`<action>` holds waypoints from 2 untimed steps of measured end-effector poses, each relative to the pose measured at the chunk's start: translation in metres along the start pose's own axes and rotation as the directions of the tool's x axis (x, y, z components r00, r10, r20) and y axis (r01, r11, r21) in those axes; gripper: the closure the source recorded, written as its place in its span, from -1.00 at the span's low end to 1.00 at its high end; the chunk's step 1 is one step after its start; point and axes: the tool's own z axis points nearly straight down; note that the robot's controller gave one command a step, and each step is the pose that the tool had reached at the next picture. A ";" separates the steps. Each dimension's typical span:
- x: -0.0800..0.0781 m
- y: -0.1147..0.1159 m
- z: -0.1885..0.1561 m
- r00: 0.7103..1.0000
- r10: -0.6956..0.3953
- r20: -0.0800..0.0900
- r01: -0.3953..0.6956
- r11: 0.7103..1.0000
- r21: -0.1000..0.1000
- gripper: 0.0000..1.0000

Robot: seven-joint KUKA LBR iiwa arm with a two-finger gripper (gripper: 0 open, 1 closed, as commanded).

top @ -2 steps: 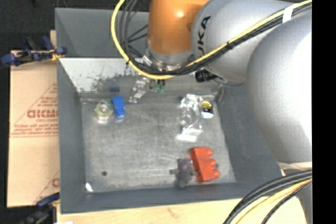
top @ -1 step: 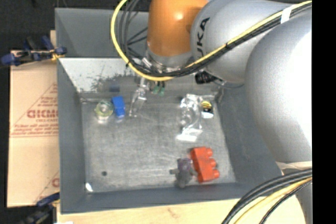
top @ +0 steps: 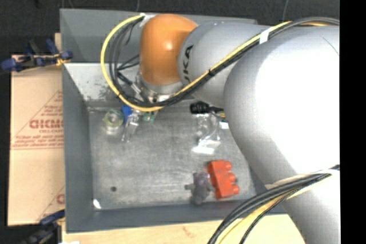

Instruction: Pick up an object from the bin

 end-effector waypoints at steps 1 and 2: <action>-0.011 0.013 0.030 0.888 -0.459 0.014 0.459 0.888 0.003 -1.00; -0.012 0.015 0.028 0.889 -0.457 0.023 0.457 0.890 -0.001 1.00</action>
Offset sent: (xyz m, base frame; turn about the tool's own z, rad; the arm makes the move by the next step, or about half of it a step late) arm 0.0105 0.0104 -0.0352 -0.4788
